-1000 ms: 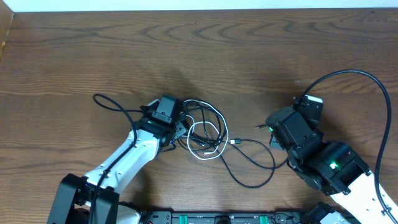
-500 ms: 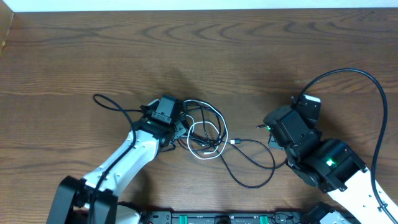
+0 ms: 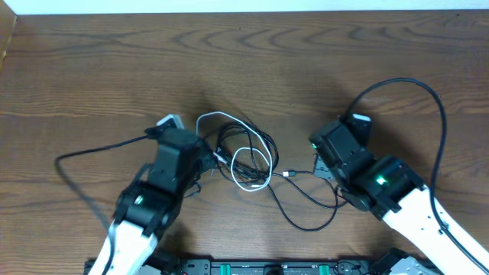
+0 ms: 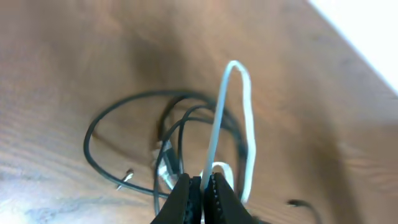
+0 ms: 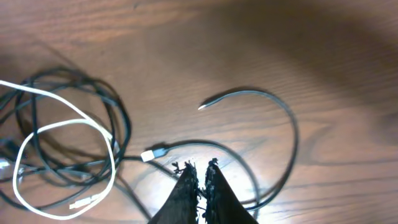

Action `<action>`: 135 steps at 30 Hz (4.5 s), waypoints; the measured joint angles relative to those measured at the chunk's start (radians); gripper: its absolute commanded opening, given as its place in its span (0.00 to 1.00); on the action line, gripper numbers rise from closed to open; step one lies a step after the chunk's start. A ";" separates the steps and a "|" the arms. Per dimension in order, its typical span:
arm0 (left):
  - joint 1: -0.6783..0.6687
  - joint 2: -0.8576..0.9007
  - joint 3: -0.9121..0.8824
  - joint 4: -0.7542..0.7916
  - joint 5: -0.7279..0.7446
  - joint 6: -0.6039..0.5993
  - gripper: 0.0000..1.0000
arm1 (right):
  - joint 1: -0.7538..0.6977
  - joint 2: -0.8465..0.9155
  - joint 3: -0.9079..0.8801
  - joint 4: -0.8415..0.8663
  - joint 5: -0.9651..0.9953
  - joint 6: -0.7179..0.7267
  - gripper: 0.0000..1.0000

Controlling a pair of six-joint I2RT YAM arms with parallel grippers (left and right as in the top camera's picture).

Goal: Untangle cables

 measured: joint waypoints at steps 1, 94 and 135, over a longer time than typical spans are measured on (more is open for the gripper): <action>0.000 -0.030 0.000 0.000 0.000 0.001 0.08 | 0.000 0.011 0.000 0.005 -0.016 0.000 0.05; 0.002 -0.276 0.001 -0.076 0.003 0.061 0.08 | -0.001 -0.116 -0.002 0.333 -0.557 -0.345 0.01; 0.002 -0.276 0.001 0.014 -0.084 0.026 0.08 | 0.316 0.348 -0.002 0.494 -0.595 0.103 0.30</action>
